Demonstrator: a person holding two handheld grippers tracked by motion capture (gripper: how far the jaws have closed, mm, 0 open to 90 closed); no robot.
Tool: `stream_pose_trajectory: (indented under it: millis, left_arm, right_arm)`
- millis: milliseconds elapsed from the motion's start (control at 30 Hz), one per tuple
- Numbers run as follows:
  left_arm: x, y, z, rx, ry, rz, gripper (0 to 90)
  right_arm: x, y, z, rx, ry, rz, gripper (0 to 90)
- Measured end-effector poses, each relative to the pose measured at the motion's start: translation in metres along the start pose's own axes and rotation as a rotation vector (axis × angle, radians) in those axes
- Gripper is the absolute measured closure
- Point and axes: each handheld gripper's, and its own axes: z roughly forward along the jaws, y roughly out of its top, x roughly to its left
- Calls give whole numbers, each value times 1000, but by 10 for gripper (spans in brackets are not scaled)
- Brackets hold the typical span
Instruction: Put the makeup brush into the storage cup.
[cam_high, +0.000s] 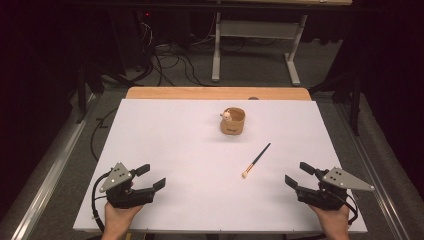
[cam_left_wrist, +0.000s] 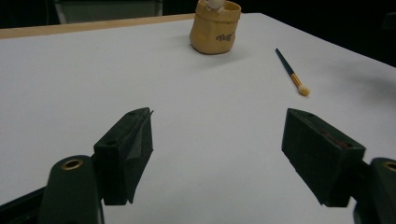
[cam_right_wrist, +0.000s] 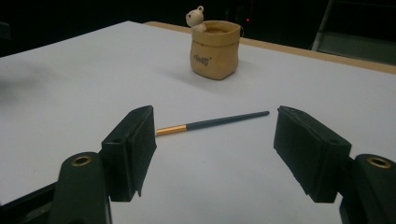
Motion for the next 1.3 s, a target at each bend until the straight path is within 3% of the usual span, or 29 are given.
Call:
stream_pose_trajectory:
  millis: [233,633,1300]
  left_arm:
    - [0,0,0,0,0,-4,255]
    - [1,0,0,-1,-1,-9,255]
    - [2,0,0,-1,2,-12,254]
  right_arm:
    - [-4,13,8,-4,-9,-17,313]
    - [-10,23,23,2,-9,3,318]
    - [-22,43,46,14,-27,-3,320]
